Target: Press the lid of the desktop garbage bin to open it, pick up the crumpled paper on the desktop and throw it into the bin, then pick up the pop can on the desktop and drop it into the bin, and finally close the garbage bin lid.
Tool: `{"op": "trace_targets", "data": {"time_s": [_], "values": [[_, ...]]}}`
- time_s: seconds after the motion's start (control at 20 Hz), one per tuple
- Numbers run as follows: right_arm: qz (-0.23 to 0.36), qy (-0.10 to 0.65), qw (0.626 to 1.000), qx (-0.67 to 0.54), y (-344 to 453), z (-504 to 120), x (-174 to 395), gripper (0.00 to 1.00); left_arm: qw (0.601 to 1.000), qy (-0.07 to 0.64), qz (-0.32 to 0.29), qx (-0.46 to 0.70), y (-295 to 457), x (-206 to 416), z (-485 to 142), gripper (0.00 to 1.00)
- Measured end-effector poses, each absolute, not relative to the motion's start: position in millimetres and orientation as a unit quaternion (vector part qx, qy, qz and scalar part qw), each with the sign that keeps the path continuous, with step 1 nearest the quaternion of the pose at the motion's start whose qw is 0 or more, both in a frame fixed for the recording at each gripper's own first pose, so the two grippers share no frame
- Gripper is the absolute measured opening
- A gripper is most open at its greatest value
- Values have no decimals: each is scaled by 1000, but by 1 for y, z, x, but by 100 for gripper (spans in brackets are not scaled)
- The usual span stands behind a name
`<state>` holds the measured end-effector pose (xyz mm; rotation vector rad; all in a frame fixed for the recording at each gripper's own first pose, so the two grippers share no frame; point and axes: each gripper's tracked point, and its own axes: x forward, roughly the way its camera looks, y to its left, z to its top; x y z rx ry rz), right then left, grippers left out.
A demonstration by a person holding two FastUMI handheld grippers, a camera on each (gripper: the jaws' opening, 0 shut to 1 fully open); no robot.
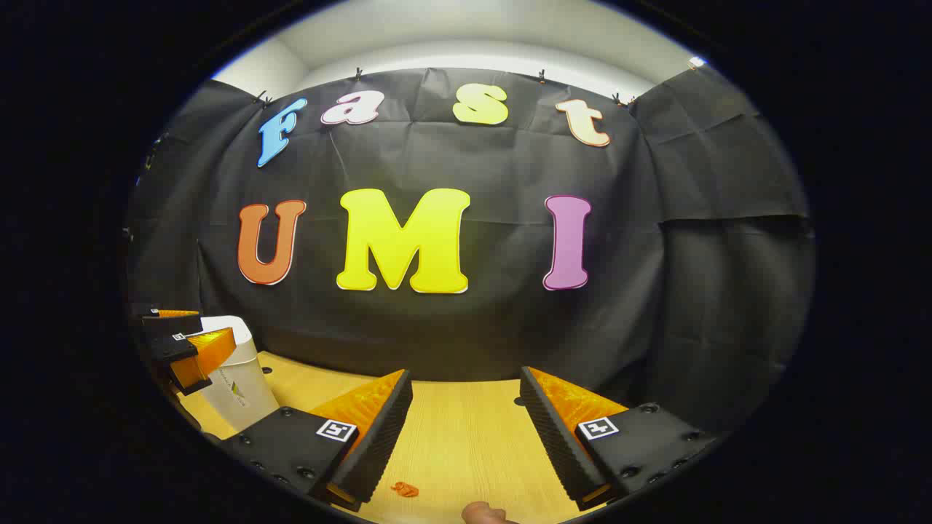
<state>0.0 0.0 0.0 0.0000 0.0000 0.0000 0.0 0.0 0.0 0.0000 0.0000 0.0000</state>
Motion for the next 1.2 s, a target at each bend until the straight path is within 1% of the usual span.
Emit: {"op": "trace_targets", "data": {"time_s": [0.1,0.5,0.65,1.05,1.2], "values": [[1,-6,1000,-6,0,3,2,93,1000,1,1,-6,0,1,-1,99],[10,-14,1000,-12,-1,7,7,94,1000,-11,0,-8,-6,3,5,99],[15,-11,1000,-10,1,6,8,93,1000,-10,2,-9,-6,3,5,99],[15,-5,1000,-5,-1,1,9,94,1000,-11,4,-15,-4,1,3,99],[14,0,1000,-4,-2,-2,11,94,1000,-13,16,-11,3,2,4,99]]}}
